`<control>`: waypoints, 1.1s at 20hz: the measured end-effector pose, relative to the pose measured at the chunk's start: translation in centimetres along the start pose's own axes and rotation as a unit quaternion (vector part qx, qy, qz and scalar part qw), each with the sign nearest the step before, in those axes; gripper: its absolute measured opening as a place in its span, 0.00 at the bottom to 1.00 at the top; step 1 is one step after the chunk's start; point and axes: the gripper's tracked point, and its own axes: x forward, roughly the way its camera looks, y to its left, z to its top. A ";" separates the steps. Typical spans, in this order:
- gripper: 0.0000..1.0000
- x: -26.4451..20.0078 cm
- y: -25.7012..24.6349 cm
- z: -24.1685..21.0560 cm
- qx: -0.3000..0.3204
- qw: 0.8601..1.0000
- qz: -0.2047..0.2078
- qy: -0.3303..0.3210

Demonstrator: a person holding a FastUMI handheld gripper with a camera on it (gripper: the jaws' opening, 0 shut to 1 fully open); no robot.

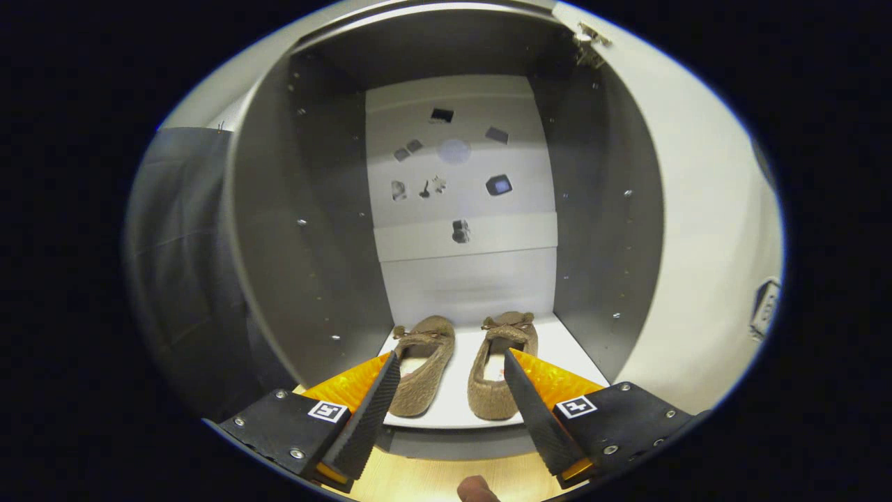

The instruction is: Open the shoe cabinet door, grab the shoes and put them into the shoe cabinet, then close the shoe cabinet door.

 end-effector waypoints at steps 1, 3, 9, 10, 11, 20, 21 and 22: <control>0.93 -2.0 0.1 0.4 -0.005 1.000 -0.004 -0.009; 0.93 -5.9 0.1 0.7 -0.014 1.000 -0.011 -0.017; 0.93 -16.4 -0.4 2.1 -0.004 0.999 -0.018 -0.036; 0.93 -18.1 -0.5 2.3 -0.006 0.999 -0.014 -0.040; 0.93 -19.8 -1.0 2.5 -0.010 0.999 -0.009 -0.042; 0.93 -32.8 -7.8 1.5 0.006 0.998 0.029 -0.049; 0.93 -33.7 -9.3 0.7 0.004 0.998 0.039 -0.049; 0.93 -34.7 -10.7 0.4 0.000 0.998 0.042 -0.047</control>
